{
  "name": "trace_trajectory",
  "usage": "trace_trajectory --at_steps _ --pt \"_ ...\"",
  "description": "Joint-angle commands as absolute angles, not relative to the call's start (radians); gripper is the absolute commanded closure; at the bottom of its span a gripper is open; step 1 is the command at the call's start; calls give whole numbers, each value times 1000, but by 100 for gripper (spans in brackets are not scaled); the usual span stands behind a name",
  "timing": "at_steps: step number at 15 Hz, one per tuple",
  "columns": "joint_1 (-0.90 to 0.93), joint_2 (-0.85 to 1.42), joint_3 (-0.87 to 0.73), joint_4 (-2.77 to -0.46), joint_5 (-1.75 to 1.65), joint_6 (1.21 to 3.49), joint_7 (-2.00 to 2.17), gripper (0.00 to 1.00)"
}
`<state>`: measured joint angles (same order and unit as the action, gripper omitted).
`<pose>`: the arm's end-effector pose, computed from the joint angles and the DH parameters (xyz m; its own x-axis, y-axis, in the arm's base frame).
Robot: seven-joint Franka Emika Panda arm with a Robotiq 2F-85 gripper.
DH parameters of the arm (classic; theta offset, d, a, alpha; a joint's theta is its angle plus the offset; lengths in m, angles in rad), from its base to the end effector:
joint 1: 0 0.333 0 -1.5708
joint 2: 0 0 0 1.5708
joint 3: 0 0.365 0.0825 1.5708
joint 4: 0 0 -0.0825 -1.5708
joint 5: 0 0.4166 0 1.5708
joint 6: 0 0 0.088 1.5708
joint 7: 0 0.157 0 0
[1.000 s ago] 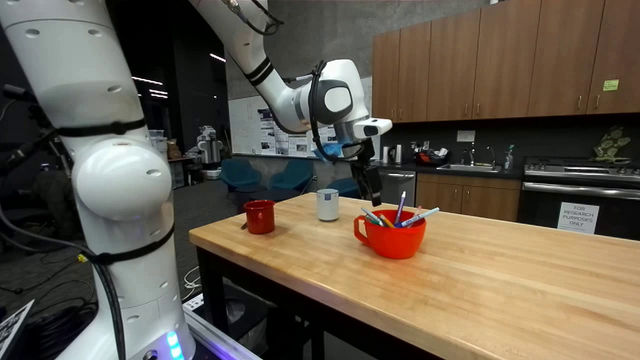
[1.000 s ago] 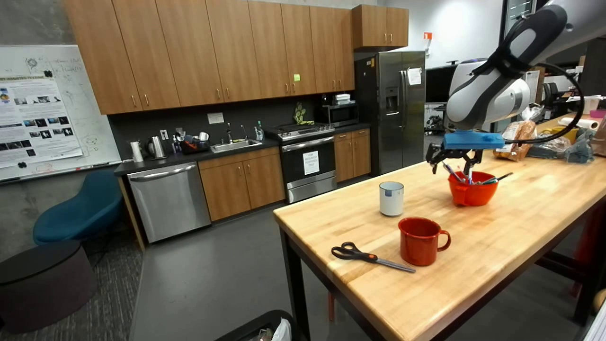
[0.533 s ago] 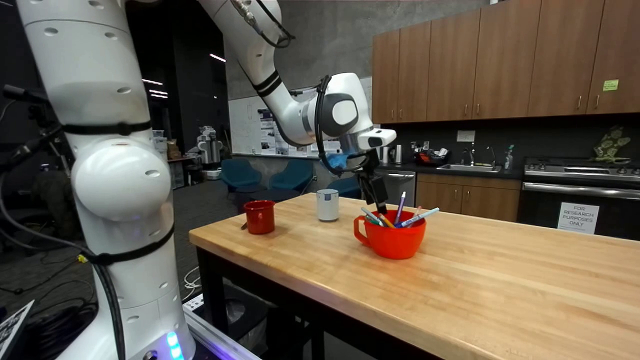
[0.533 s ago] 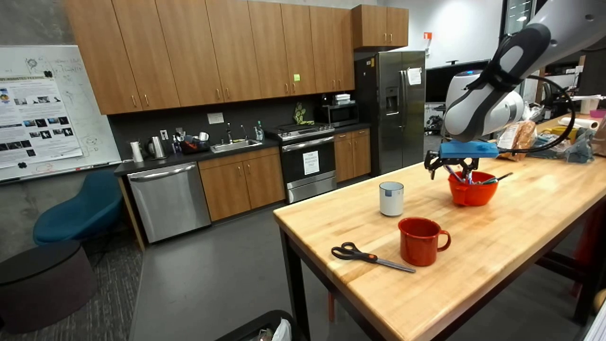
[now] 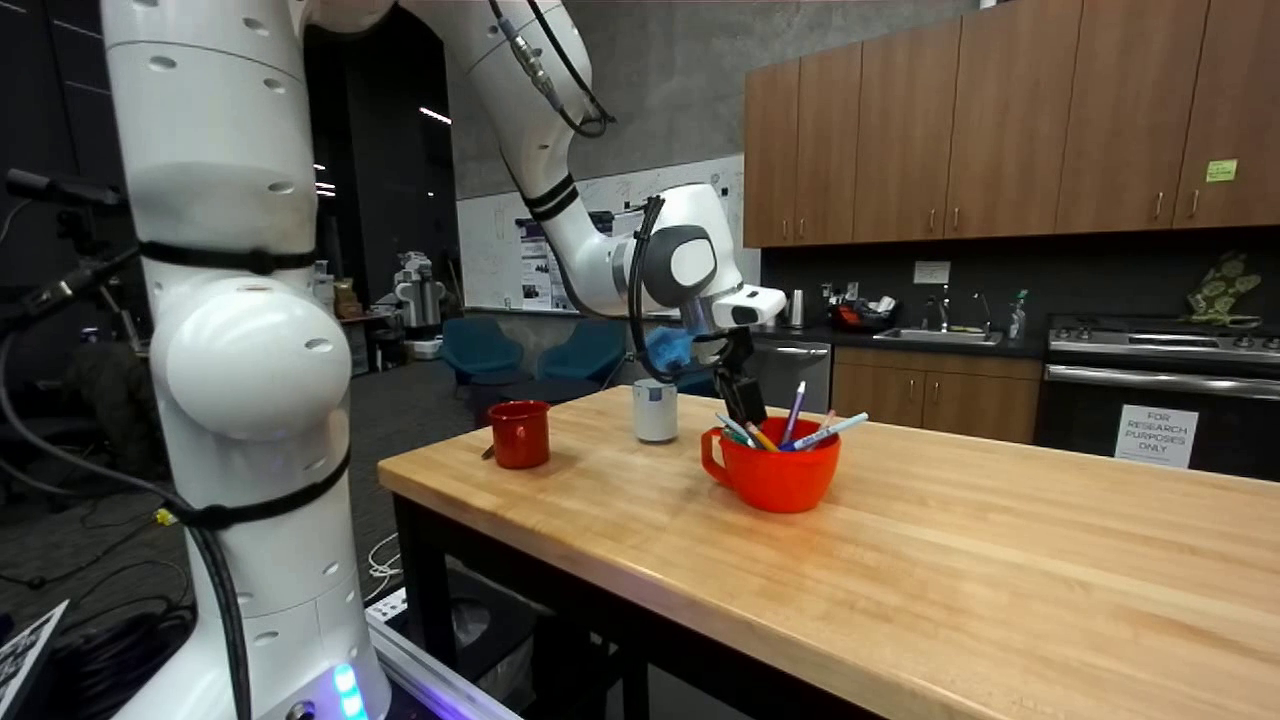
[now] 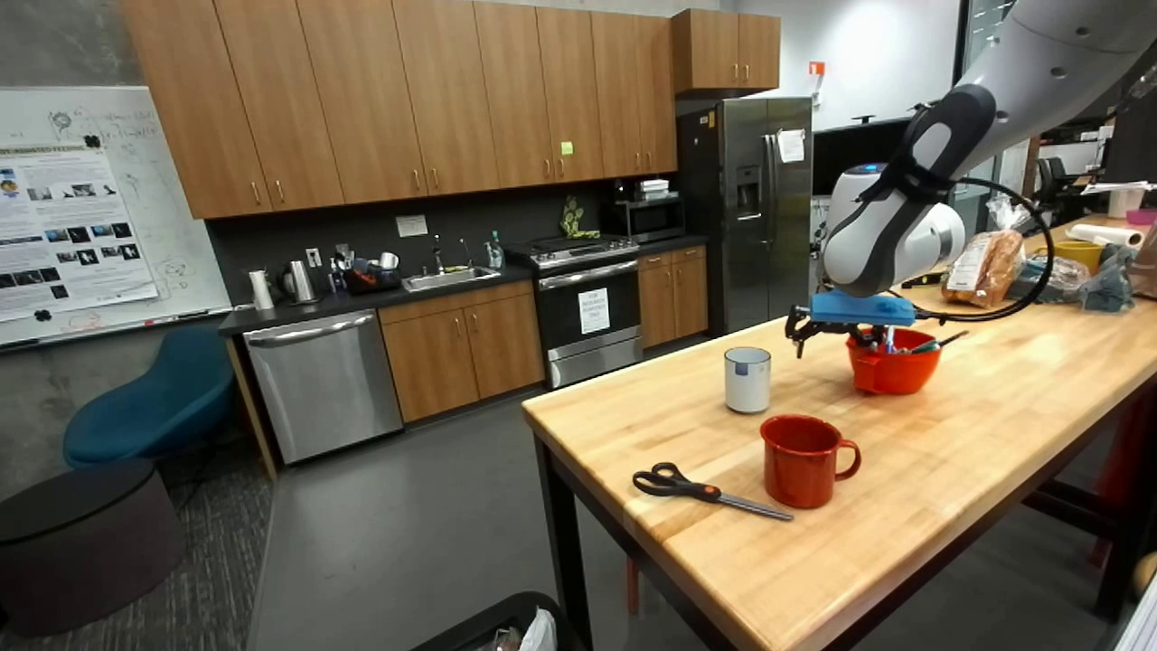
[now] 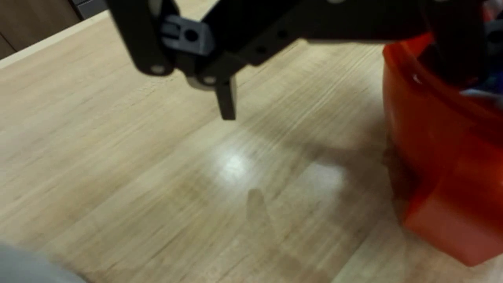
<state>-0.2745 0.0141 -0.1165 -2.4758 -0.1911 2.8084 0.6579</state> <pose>0.4999 -0.1996 0.2938 0.5956 -0.7407 0.3108 -0.7566 -0.6473 -0.0925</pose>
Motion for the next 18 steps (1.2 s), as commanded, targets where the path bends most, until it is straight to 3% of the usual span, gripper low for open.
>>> trace_trajectory --at_steps 1,8,18 --pt "-219 69 -142 -2431 -133 2866 681 0" --pt "-195 74 -138 -2338 -214 2877 818 0" --pt "-199 -181 -94 -2478 -215 2783 809 0"
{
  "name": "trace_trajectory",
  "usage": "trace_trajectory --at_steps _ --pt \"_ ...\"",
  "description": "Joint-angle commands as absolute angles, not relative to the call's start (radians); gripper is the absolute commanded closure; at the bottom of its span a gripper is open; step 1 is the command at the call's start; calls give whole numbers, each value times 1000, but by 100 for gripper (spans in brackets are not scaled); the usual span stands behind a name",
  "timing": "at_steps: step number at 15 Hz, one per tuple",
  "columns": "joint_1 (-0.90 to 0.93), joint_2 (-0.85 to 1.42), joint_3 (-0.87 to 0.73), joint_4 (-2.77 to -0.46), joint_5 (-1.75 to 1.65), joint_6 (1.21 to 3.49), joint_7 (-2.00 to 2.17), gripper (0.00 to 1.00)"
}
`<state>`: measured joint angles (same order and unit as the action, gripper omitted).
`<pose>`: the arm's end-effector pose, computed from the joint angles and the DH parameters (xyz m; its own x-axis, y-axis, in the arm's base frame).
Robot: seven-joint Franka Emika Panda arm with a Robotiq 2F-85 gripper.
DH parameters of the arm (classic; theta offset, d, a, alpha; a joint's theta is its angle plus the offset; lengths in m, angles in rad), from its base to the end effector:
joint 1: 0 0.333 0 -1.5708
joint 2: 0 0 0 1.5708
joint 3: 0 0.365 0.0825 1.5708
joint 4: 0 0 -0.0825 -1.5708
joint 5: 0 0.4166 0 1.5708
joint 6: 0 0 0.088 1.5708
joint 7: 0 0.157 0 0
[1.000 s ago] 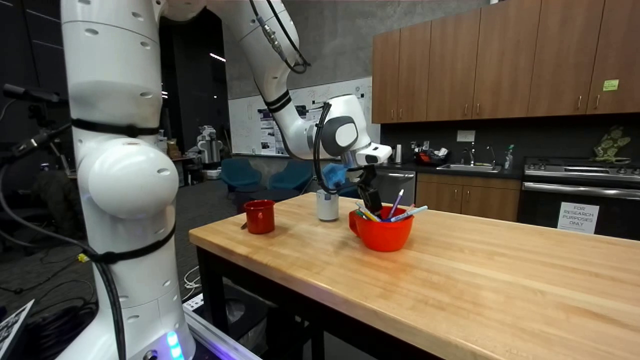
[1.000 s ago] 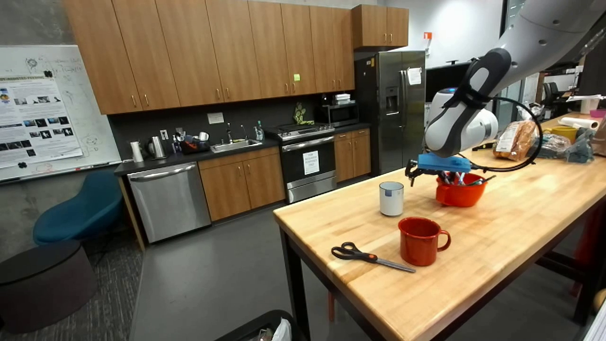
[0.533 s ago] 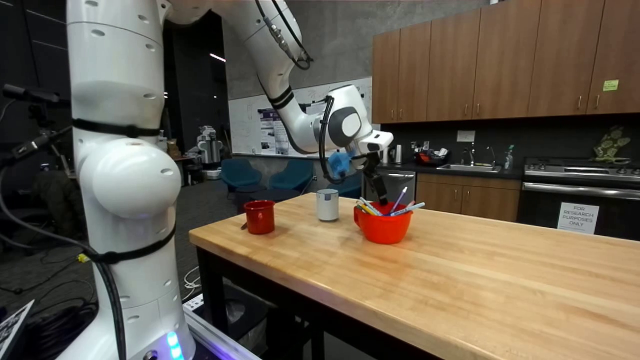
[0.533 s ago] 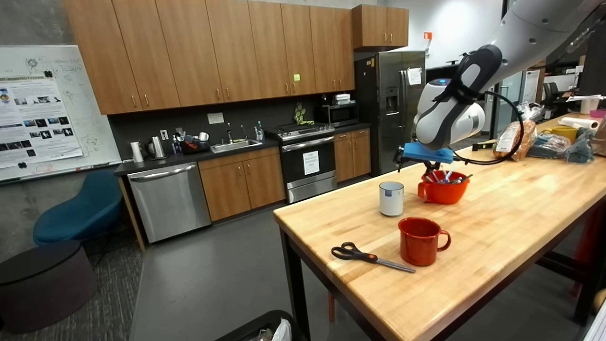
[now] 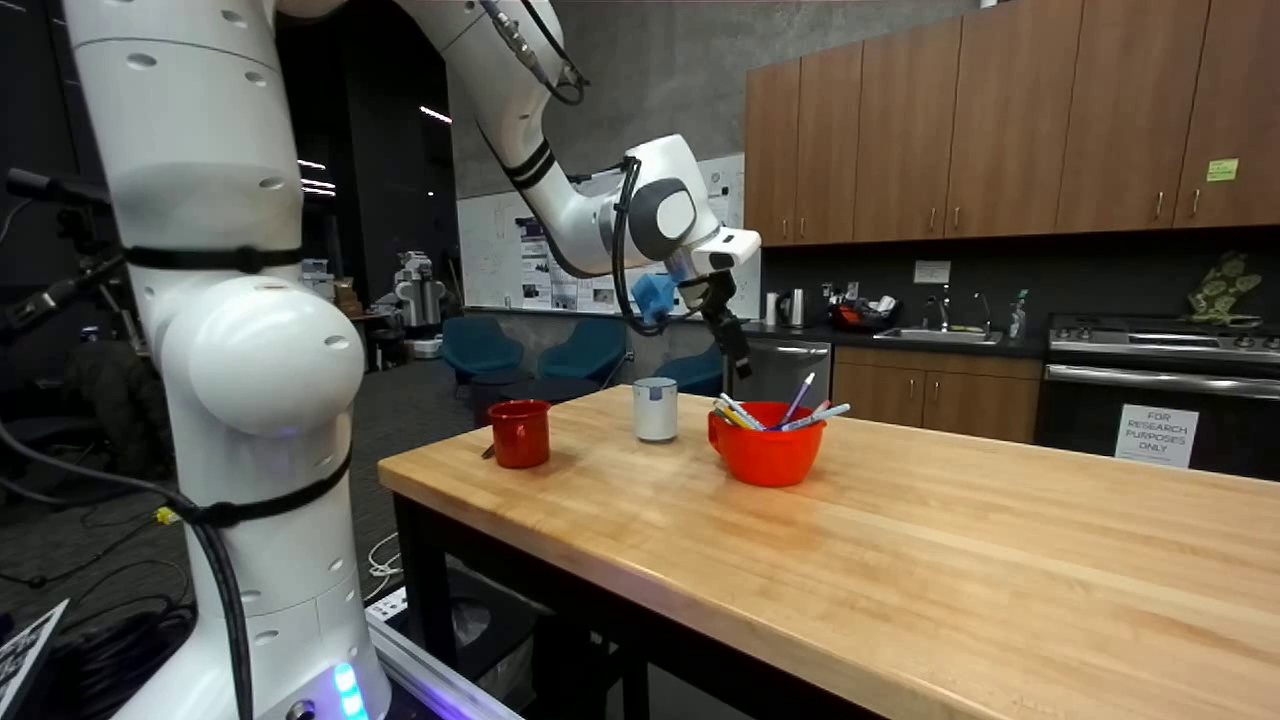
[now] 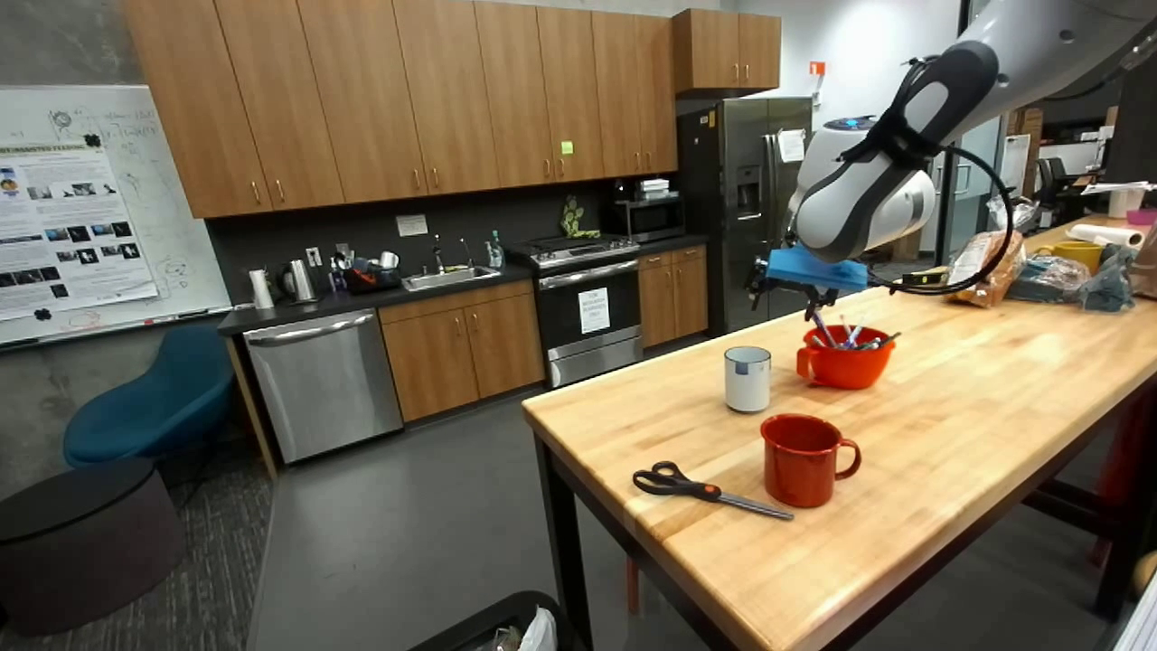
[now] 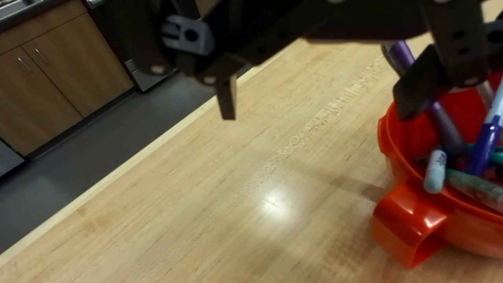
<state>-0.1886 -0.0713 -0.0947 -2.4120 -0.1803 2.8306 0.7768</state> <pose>0.5432 -0.1516 0.3745 0.5216 -0.7461 0.4139 -0.7302 -0.6413 -0.2356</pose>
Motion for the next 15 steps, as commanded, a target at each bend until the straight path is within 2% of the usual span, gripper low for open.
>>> trace_trajectory --at_steps 1,8,15 --pt "-209 -198 -92 -2483 -240 2762 820 0" --pt "-315 -192 -43 -2410 -438 2702 873 0" --pt "-300 -85 -63 -2310 -469 2647 864 0"
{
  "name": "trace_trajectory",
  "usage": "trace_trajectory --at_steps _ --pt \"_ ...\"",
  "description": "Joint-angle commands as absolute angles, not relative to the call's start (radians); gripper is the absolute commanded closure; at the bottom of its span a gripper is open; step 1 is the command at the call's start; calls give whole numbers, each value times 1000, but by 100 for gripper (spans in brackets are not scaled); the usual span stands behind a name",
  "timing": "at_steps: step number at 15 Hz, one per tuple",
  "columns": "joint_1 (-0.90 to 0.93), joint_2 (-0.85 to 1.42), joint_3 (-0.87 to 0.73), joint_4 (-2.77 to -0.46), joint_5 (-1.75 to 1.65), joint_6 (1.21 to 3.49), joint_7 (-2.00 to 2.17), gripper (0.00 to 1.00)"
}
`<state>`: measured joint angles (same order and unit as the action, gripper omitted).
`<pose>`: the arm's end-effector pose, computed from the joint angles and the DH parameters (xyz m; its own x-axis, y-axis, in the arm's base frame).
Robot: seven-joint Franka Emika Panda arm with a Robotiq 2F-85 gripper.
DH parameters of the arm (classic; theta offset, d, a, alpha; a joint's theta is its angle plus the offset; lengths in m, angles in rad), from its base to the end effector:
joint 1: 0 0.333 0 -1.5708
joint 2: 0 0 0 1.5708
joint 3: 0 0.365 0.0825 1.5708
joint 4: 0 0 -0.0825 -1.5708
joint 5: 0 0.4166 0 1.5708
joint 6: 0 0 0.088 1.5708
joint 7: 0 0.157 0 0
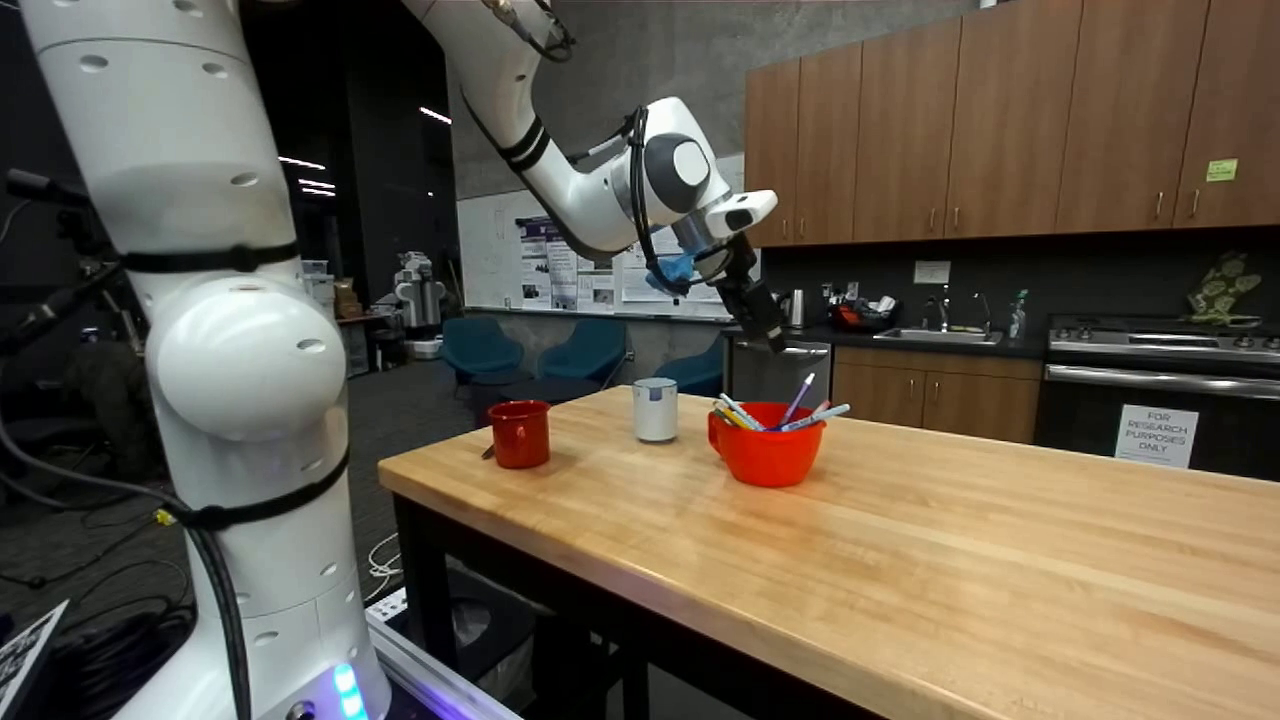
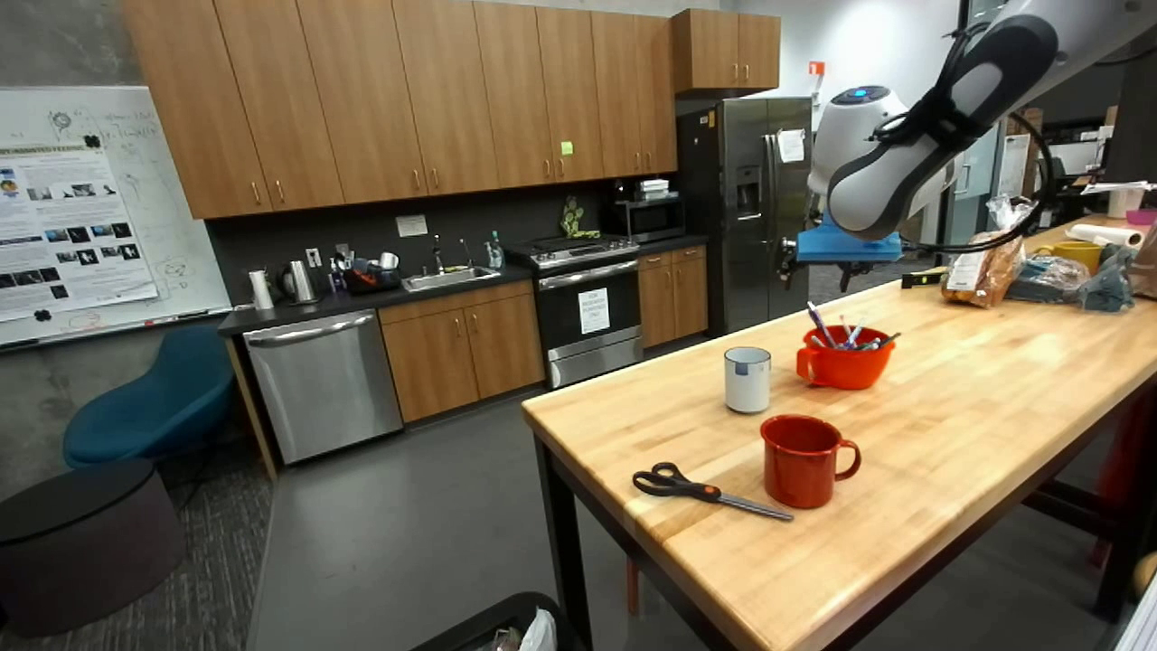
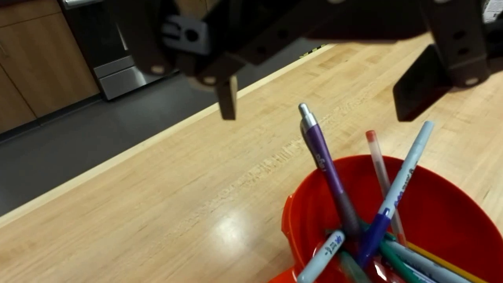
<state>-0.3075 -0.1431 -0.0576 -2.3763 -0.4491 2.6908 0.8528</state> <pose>0.5214 -0.1946 0.4120 0.5540 -0.6668 0.4985 -0.7445 -0.6647 -0.0617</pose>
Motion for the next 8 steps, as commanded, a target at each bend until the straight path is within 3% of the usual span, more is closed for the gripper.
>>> trace_trajectory --at_steps 1,8 --pt "-295 -70 -68 -2294 -474 2635 867 0" --pt "-251 42 -122 -2160 -511 2553 858 0"
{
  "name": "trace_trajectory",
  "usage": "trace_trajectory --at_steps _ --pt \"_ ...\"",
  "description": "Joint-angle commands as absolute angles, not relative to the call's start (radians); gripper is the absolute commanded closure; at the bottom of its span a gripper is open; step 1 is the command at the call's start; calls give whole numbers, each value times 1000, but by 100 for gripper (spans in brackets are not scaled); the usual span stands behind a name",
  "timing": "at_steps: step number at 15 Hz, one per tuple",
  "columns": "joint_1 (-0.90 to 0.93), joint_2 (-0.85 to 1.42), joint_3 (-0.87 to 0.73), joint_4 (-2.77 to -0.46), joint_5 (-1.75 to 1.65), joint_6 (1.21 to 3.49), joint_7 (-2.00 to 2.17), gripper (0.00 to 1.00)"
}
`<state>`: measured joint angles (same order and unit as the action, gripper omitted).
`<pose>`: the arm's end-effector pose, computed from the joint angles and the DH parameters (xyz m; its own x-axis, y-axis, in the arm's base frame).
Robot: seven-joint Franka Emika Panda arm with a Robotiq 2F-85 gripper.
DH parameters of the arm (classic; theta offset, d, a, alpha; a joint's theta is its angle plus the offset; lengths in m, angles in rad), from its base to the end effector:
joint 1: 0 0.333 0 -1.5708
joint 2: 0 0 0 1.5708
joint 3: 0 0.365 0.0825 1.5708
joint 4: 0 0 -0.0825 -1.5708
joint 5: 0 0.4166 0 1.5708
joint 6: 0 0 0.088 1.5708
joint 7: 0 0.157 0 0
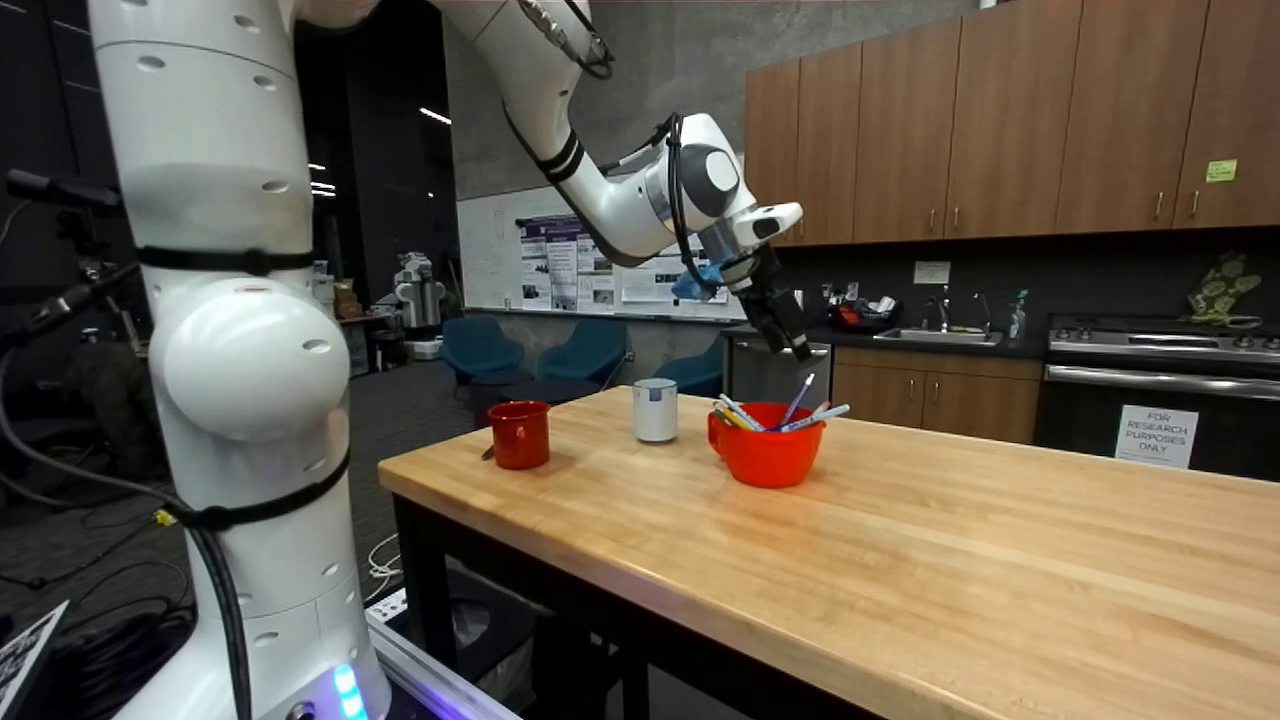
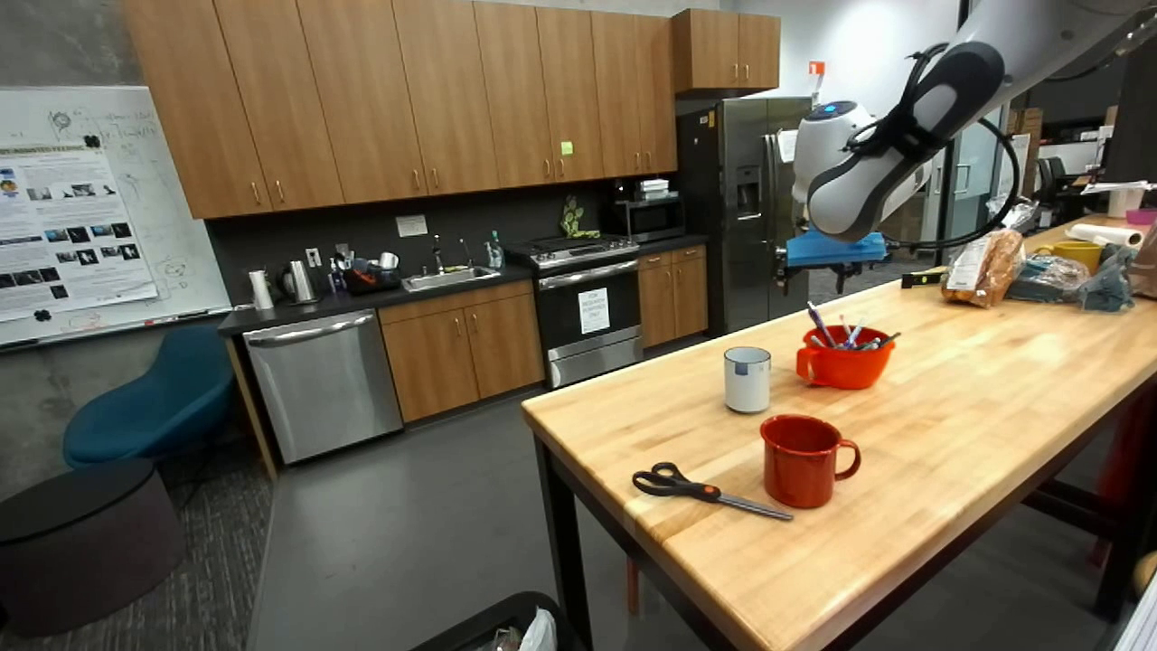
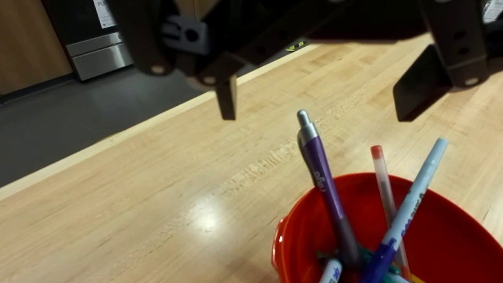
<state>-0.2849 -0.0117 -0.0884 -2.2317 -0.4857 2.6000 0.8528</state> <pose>0.5580 -0.2214 0.4001 0.5830 -0.6615 0.4717 -0.7584 -0.6514 0.0238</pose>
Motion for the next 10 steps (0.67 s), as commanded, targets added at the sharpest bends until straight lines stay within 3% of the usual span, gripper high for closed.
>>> trace_trajectory --at_steps 1,10 --pt "-243 58 -131 -2143 -506 2544 853 0" --pt "-192 105 -182 -2110 -475 2544 828 0"
